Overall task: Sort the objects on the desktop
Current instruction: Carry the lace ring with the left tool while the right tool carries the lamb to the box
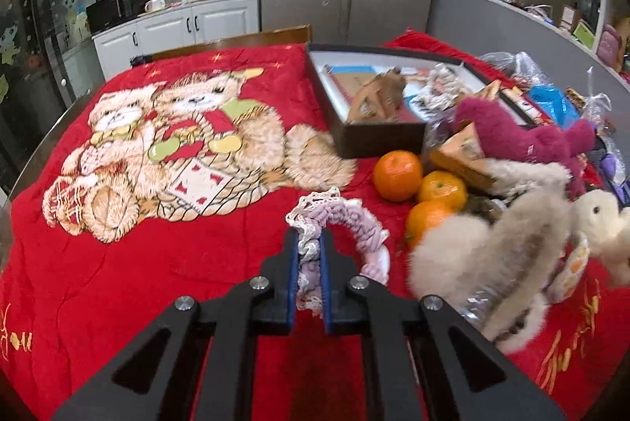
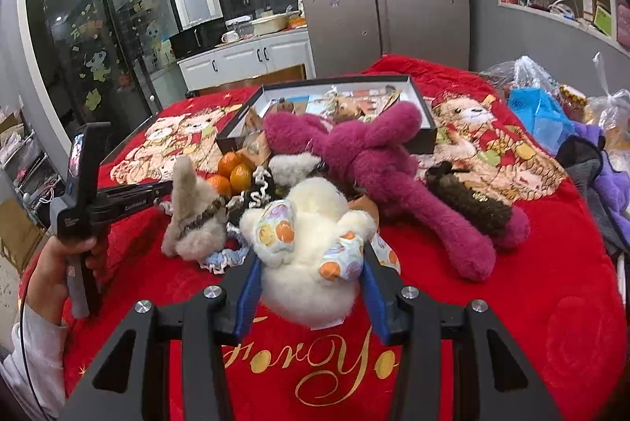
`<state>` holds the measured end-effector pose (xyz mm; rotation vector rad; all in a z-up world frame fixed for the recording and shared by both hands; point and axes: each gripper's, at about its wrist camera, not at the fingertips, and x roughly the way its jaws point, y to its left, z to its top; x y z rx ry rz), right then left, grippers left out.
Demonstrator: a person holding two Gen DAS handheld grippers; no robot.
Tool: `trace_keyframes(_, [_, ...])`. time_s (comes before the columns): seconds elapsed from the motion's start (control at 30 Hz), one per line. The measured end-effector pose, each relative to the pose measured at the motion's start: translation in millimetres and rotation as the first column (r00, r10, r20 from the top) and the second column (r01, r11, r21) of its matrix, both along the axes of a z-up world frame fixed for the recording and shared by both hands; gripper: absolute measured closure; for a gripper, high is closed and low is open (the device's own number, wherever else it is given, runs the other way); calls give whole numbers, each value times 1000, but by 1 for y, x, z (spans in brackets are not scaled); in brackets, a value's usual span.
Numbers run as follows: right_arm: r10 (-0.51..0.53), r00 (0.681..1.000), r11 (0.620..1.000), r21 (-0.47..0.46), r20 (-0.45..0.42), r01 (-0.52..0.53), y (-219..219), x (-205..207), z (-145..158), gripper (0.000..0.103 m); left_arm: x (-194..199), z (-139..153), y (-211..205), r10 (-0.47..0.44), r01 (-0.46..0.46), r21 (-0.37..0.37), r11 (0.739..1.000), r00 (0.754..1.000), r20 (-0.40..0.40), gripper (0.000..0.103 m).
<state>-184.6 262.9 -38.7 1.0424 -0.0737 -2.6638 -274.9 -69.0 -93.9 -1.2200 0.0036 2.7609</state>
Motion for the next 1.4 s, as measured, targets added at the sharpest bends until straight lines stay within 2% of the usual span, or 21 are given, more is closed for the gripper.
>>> trace_keyframes(0.47, [39, 994, 999, 17, -102, -38, -31, -10, 47, 56, 20, 63, 30, -50, 50, 4, 999, 994, -97, 93])
trace_keyframes(0.73, [76, 984, 996, 50, -164, -69, -54, -27, 80, 56, 9, 86, 51, -67, 69, 9, 998, 991, -114, 93])
trace_keyframes(1.07, [93, 979, 994, 67, -182, -82, -62, -58, 106, 56, -27, 101, 77, -94, 96, 9, 995, 988, -118, 93])
trace_keyframes(1.23, [85, 981, 994, 87, -173, -71, -56, -89, 110, 56, -48, 100, 90, -111, 110, -17, 994, 987, -114, 93])
trace_keyframes(1.4, [68, 984, 992, 112, -163, -50, -49, -126, 111, 56, -83, 101, 100, -107, 106, -13, 994, 988, -110, 93])
